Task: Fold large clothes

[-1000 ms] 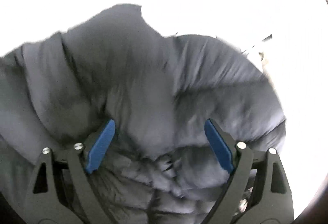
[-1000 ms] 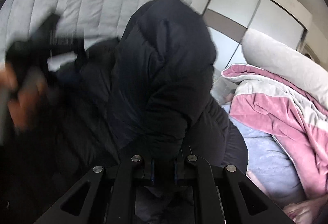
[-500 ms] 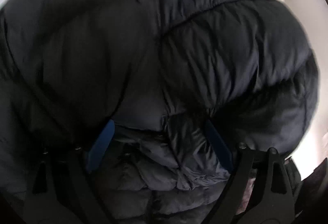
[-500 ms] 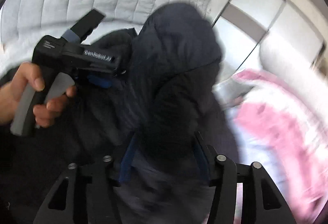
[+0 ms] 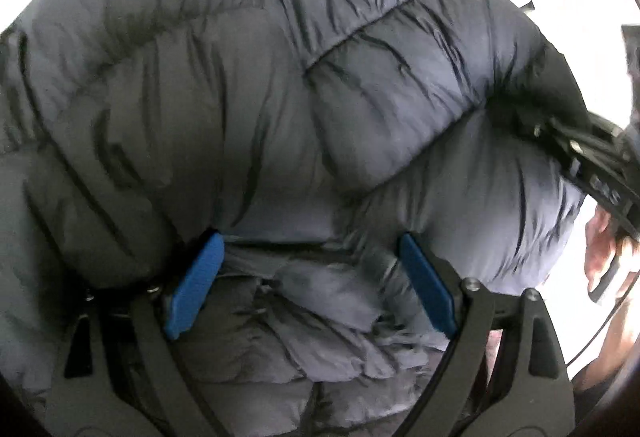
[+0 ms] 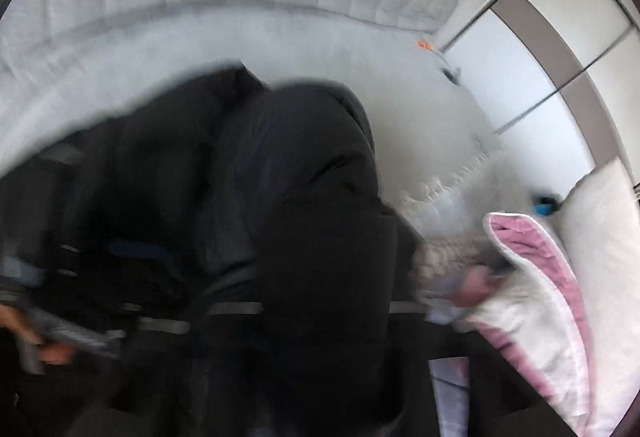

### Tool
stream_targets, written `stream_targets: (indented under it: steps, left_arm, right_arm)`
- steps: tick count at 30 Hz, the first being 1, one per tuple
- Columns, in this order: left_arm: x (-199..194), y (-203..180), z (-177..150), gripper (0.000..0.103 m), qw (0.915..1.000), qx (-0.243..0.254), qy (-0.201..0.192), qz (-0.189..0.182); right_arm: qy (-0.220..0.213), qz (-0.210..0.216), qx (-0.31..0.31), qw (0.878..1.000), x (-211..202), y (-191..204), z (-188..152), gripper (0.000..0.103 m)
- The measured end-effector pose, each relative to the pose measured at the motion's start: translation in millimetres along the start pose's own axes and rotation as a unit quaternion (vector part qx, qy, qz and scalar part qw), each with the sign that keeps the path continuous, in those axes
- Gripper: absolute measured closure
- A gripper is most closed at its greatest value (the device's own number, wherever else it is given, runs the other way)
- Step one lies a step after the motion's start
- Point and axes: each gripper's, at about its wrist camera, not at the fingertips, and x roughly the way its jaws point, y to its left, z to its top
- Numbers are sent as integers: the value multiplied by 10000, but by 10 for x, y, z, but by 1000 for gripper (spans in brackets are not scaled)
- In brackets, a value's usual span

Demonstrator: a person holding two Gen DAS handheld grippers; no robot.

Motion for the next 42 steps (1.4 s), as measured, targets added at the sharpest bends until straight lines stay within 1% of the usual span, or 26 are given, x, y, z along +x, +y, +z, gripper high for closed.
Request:
stream_targets:
  steps: [1,2,4,5,6,7,8,9,11,13,14,17,20,23,25,27,28,31,33,35,36,37,38,39,40,42]
  left_arm:
    - [47,-119,-5,13,9988,221,24,434]
    - [83,-202,-13,13,9967,405,42,699]
    - [245,-440,7,13,9849,851,65,1508]
    - [313,-479,29,13,9826,835,132,1654]
    - [432,-504,100,13,9850,607,350,1575]
    - [485,-489,150,13,9896,343,463,1317]
    - [536,-438,219,13,9942,-107,570,902]
    - [556,-378,269,13,9952,-471,597,613]
    - [529,-229,318,13,9940,-862,593,320]
    - [430,-83,289,13,9936,-1006,513,-11]
    - [372,-23,234,13,9938,-984,521,-68]
    - [207,7,124,13,9955,-611,715,109]
    - [-139,123,81,13,9956,-683,631,62]
    - [-492,298,48,13,9924,-1137,455,136]
    - [-706,310,24,13,9931,-1146,213,132]
    - [-907,233,-14,13,9944,-1040,-144,121]
    - [-1006,105,-37,13,9959,-849,-307,-15]
    - [-1107,-376,-103,13,9986,-111,-448,-249]
    - [-1036,-646,-94,13,9982,256,-448,-312]
    - [-734,-927,-99,13,9978,648,-71,-80]
    - [-580,-956,-88,13,9965,795,163,197]
    - [-412,-996,-102,13,9932,918,304,654]
    - [-276,-959,-71,13,9878,1014,352,1125]
    - [-174,-839,-63,13,9834,1070,331,1429]
    - [-151,-812,-66,13,9814,1080,298,1557]
    - [-165,-655,-98,13,9797,946,165,1761]
  right_arm:
    - [-78,-538,-20,9985,-46,-63,11,89]
    - [-167,-753,76,9970,-98,-126,17,89]
    - [-676,-1669,482,9825,-317,-349,23,90]
    - [-926,-1751,703,9777,-435,-410,-5,90]
    - [-1181,-1585,970,9755,-558,-456,-63,91]
    - [-1493,-1233,1207,9736,-716,-431,-170,90]
    - [-1676,-1079,1168,9729,-814,-316,-274,90]
    - [-1797,-1034,1021,9729,-894,-148,-381,90]
    - [-1873,-993,777,9742,-980,203,-670,91]
    - [-1810,-933,876,9751,-1014,472,-1014,90]
    - [-1807,-885,1003,9744,-1010,576,-1179,90]
    - [-1964,-925,1184,9689,-1008,803,-1457,90]
    - [-2171,-488,1298,9662,-1286,1151,-1496,90]
    - [-1845,-104,955,9781,-1121,1480,-1487,89]
    - [-1432,292,1055,9836,-838,1554,-1428,87]
    - [-1193,675,1245,9827,-626,1514,-1379,85]
    - [-1163,864,1369,9799,-547,1478,-1337,83]
    - [-1154,1325,1657,9704,-468,1394,-1267,78]
    - [-1120,1295,1715,9702,-460,1409,-1232,75]
    - [-1084,1291,1580,9729,-513,1474,-1192,68]
    - [-1124,1375,1588,9712,-590,1468,-1210,61]
    - [-1180,1482,1681,9674,-703,1470,-1328,54]
    - [-1295,1625,1821,9611,-821,1395,-1406,52]
    - [-1470,1752,2033,9520,-973,1247,-1539,49]
    - [-1602,1843,2252,9432,-1086,1096,-1674,49]
    - [-1867,2108,2998,9115,-1200,718,-1845,45]
